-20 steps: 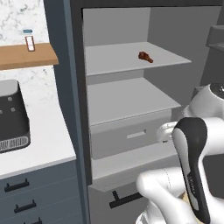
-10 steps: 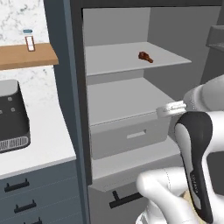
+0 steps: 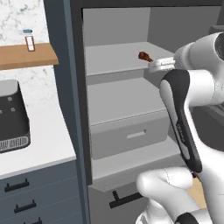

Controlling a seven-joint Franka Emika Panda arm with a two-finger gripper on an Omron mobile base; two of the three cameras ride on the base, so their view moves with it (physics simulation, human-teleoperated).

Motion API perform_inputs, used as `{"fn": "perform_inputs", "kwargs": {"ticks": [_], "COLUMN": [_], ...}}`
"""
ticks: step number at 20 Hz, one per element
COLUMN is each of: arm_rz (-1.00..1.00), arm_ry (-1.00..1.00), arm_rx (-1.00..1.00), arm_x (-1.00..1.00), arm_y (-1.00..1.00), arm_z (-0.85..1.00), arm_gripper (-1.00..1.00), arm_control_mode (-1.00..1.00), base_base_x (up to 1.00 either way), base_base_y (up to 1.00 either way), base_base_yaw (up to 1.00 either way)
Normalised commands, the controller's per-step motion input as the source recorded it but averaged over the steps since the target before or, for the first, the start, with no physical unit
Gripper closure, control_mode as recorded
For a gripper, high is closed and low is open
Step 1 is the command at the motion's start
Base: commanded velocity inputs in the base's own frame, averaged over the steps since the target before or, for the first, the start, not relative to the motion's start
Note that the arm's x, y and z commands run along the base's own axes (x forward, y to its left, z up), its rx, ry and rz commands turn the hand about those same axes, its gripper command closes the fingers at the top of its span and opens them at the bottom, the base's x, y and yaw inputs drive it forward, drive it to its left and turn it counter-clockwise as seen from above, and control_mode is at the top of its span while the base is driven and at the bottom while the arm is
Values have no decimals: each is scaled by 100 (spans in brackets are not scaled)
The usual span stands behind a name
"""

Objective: Place one sweet potato and one chicken drumstick in each tupperware on the nearby counter, to pack two identical lunches.

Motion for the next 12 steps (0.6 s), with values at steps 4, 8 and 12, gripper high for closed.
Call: {"fn": "perform_inputs", "kwargs": {"ticks": [4,8,12], "arm_rz": [-18,-16,-2], "arm_ry": [1,5,1], "arm_rx": [-2,-5,0], "arm_x": [100,100,100], "arm_y": [-29,-32,-37], "arm_z": [-9,-51,-6], "arm_gripper": [-100,-100,-100], "arm_control_mode": [-100,-100,-100], "base_base_x": [0,0,0], "base_base_y": [0,0,0], "base_base_yaw": [0,0,0]}}
